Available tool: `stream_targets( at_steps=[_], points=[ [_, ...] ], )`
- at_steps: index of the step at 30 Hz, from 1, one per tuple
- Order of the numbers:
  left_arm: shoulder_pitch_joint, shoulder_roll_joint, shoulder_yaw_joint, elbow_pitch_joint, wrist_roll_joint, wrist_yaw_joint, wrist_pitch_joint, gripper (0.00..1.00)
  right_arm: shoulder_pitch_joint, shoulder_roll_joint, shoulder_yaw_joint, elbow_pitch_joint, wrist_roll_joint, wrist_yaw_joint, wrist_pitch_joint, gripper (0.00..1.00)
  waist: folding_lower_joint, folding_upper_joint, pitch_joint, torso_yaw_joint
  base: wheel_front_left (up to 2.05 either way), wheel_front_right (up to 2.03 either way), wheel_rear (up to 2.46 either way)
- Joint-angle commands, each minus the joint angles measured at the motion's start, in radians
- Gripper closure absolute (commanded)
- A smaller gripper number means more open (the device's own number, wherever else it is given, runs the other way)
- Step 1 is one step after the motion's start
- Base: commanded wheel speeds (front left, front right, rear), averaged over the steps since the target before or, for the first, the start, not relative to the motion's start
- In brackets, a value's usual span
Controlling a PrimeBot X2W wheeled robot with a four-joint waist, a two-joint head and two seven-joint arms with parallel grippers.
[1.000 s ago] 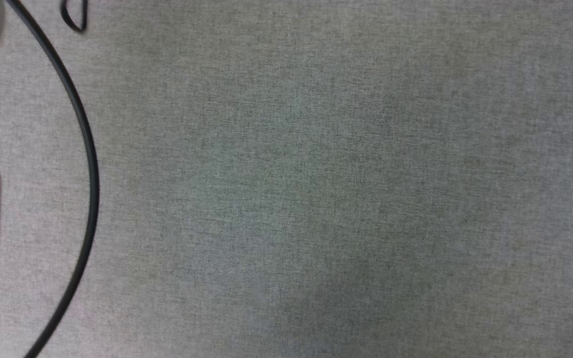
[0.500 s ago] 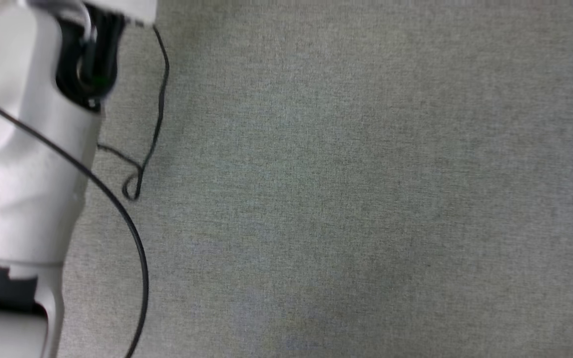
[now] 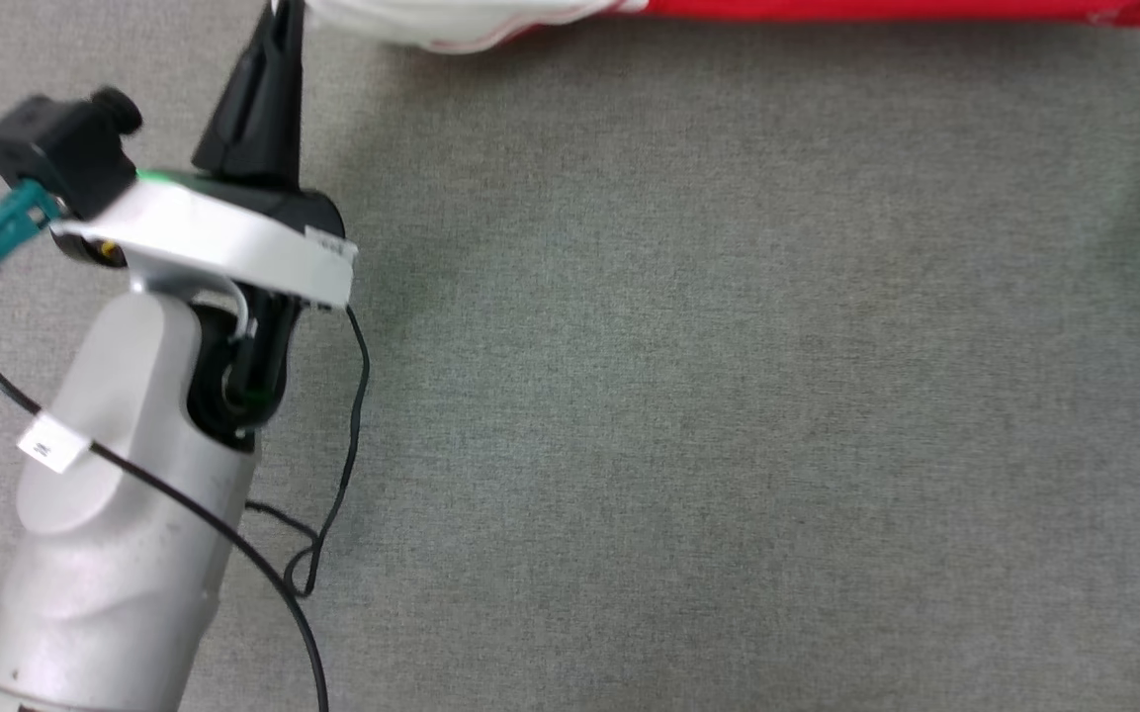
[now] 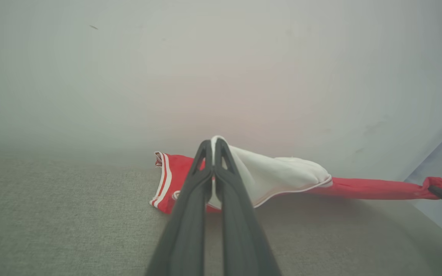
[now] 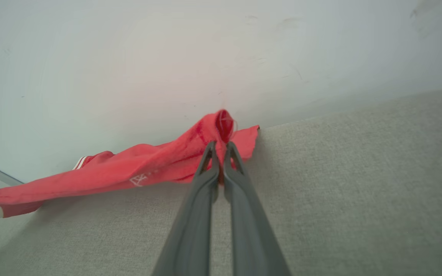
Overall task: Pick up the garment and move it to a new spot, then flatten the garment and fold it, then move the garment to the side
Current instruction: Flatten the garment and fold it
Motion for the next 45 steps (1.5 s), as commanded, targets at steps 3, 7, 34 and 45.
stream_targets(
  at_steps=[3,7,34,45],
  points=[
    [0.052,-0.001,0.007,-0.027,0.013,-0.003,-0.006,1.00,0.049,-0.005,0.014,-0.019,-0.007,-0.001,-0.017,1.00,0.0002,0.0000,-0.031,-0.013,0.00,0.00,0.00],
    [0.153,-0.004,0.014,-0.058,0.032,-0.009,-0.006,1.00,0.125,-0.016,0.042,-0.037,-0.015,-0.001,-0.035,1.00,0.0002,0.0000,-0.070,-0.025,0.00,0.00,0.00],
    [0.487,0.085,-0.061,-0.149,0.001,-0.031,0.041,1.00,0.420,-0.063,0.077,-0.108,0.015,-0.001,-0.060,1.00,0.0002,0.0000,-0.234,-0.026,0.00,0.00,0.00],
    [0.637,0.176,-0.096,-0.272,-0.071,-0.033,0.109,1.00,0.552,-0.071,0.076,-0.165,0.042,-0.001,-0.056,1.00,0.0002,0.0000,-0.291,-0.028,0.00,0.00,0.00]
  ],
)
